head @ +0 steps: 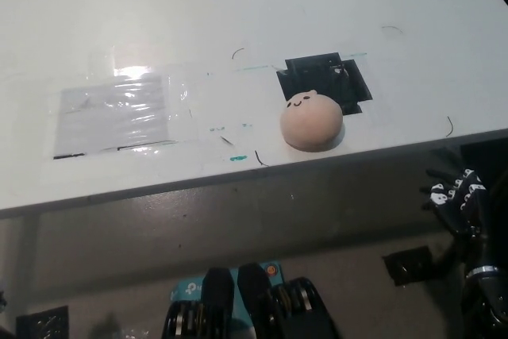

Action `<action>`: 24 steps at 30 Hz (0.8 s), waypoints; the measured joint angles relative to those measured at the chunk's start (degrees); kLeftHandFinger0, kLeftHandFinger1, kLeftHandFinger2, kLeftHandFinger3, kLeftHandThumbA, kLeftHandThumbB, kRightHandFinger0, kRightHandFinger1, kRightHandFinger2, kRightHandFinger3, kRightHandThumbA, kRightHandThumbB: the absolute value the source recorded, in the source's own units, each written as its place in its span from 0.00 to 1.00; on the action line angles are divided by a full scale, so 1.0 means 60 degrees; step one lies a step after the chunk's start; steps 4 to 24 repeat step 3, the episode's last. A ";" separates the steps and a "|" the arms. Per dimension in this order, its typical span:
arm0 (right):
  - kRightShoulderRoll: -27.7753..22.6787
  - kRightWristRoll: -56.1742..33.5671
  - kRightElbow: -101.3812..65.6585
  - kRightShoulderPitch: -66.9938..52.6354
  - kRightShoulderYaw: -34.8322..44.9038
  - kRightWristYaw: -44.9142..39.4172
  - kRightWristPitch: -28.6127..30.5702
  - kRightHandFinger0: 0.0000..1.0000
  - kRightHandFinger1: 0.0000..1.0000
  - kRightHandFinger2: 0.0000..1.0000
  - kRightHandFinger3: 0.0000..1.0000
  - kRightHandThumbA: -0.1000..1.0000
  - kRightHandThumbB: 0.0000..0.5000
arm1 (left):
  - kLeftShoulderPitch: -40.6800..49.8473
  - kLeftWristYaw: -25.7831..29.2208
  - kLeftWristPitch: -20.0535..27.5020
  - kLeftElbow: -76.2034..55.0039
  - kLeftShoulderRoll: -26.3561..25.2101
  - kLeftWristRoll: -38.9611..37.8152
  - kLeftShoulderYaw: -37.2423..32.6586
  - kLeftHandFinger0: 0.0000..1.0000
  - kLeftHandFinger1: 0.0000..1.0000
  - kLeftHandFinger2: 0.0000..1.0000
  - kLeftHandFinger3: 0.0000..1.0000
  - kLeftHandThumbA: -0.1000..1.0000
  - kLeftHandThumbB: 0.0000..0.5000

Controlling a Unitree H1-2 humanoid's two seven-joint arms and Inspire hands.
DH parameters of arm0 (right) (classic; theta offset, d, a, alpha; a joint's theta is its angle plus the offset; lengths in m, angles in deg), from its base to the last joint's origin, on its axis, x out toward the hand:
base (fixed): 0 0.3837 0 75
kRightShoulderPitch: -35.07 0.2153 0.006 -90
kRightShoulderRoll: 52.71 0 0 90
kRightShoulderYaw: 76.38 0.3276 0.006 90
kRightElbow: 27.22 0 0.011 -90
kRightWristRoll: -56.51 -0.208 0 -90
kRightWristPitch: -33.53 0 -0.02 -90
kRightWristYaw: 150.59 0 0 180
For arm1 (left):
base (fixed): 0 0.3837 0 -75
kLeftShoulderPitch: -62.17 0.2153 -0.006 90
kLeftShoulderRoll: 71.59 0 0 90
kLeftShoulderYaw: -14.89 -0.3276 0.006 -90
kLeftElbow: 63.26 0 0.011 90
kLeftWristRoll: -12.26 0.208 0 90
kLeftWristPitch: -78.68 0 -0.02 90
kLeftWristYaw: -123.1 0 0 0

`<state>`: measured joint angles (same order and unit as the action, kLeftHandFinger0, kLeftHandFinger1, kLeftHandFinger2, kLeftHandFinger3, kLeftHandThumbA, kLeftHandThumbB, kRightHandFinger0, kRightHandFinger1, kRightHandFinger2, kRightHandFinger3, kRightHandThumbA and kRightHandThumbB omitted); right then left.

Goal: The robot uses its right hand to grab and squeeze a pink dumpling toy kept on the black mask on the desk

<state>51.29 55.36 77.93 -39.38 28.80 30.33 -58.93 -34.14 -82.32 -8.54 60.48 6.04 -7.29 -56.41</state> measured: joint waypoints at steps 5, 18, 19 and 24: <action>0.0000 -0.0031 0.0001 0.0000 -0.0018 0.0061 -0.0001 0.36 0.52 0.68 0.91 0.27 0.30 | 0.0000 0.0001 0.0014 0.0000 0.0005 0.0000 0.0000 0.00 0.02 0.13 0.13 1.00 1.00; 0.0000 -0.0031 0.0001 0.0000 -0.0018 0.0061 -0.0001 0.36 0.52 0.68 0.91 0.27 0.30 | 0.0000 0.0001 0.0014 0.0000 0.0005 0.0000 0.0000 0.00 0.02 0.13 0.13 1.00 1.00; 0.0000 -0.0031 0.0001 0.0000 -0.0018 0.0061 -0.0001 0.36 0.52 0.68 0.91 0.27 0.30 | 0.0000 0.0001 0.0014 0.0000 0.0005 0.0000 0.0000 0.00 0.02 0.13 0.13 1.00 1.00; 0.0000 -0.0031 0.0001 0.0000 -0.0018 0.0061 -0.0001 0.36 0.52 0.68 0.91 0.27 0.30 | 0.0000 0.0001 0.0014 0.0000 0.0005 0.0000 0.0000 0.00 0.02 0.13 0.13 1.00 1.00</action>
